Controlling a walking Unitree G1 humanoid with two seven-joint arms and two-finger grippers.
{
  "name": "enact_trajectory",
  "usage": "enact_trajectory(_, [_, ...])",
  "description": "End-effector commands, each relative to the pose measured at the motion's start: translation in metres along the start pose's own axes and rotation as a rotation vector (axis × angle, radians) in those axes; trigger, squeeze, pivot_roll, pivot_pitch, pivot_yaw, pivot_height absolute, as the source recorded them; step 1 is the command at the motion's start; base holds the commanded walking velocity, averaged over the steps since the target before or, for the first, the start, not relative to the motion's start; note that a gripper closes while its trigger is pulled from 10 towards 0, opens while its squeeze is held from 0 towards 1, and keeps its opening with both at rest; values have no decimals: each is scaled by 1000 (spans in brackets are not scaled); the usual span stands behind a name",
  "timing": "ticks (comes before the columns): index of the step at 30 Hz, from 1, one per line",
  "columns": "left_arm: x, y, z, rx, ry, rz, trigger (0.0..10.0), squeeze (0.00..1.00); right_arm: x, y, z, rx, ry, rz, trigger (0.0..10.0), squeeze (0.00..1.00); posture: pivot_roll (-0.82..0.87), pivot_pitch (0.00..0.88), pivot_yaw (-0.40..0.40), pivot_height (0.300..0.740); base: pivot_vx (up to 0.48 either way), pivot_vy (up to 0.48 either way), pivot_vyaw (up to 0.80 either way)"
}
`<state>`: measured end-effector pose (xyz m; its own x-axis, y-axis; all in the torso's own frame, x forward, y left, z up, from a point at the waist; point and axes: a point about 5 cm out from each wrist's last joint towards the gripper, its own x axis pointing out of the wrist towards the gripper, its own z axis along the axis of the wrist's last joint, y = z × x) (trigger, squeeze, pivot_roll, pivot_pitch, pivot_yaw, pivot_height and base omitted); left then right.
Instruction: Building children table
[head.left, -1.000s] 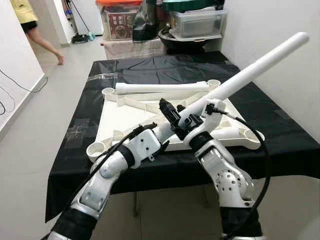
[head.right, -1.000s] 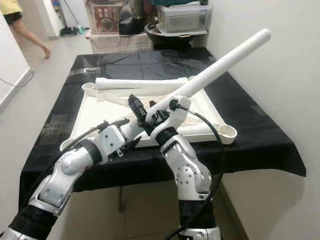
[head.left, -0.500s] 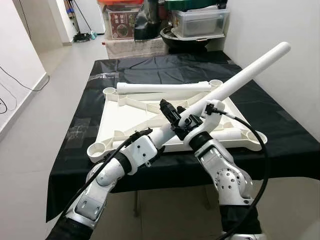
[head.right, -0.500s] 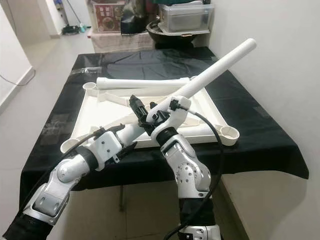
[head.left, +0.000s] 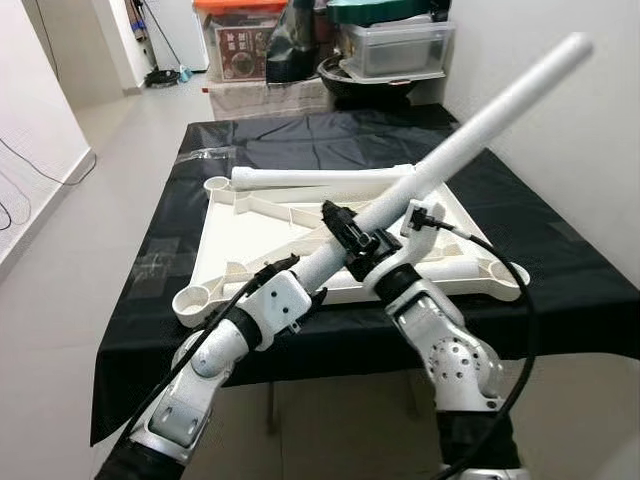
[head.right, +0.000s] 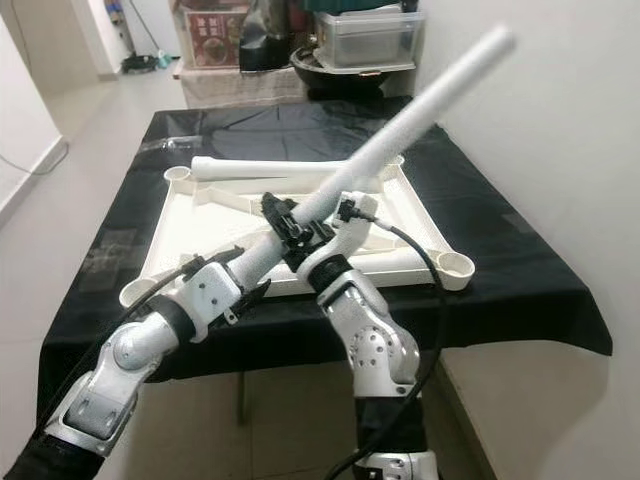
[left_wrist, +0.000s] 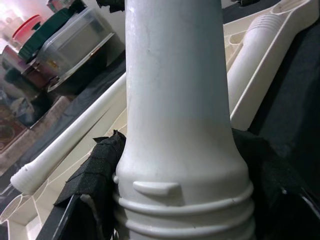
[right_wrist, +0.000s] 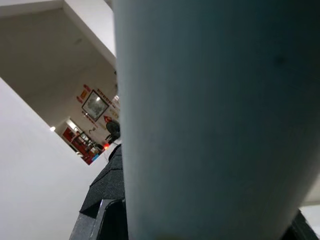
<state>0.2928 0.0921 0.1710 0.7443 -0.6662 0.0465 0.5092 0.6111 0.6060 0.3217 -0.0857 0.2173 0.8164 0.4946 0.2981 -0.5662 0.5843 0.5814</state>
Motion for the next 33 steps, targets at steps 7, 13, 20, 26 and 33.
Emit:
enact_trajectory(7, [-5, -21, -6, -7, 34, -99, 10000, 0, 4, 3, 3, -29, 0, 20, 0, 0, 15, 0, 15, 740, 0, 0, 0])
enact_trajectory(13, [-9, -22, -21, -61, 115, -108, 10000, 1000, 7, 3, 13, -39, -31, 25, 0, 0, 11, 0, 17, 740, 0, 0, 0])
enact_trajectory(20, [-17, -17, -41, -51, 206, -88, 10000, 0, 10, 3, 27, -23, -86, 26, 0, 0, 12, 0, 18, 740, 0, 0, 0])
enact_trajectory(26, [-26, -14, -51, -148, 272, 2, 10000, 0, 7, -2, 39, -103, -119, -18, 0, 0, 15, 0, 13, 740, 0, 0, 0])
enact_trajectory(33, [-34, -17, -41, -349, 233, 170, 10000, 0, -13, -22, 40, -383, -84, -162, 10000, 0, 18, 0, 6, 740, 0, 0, 0])
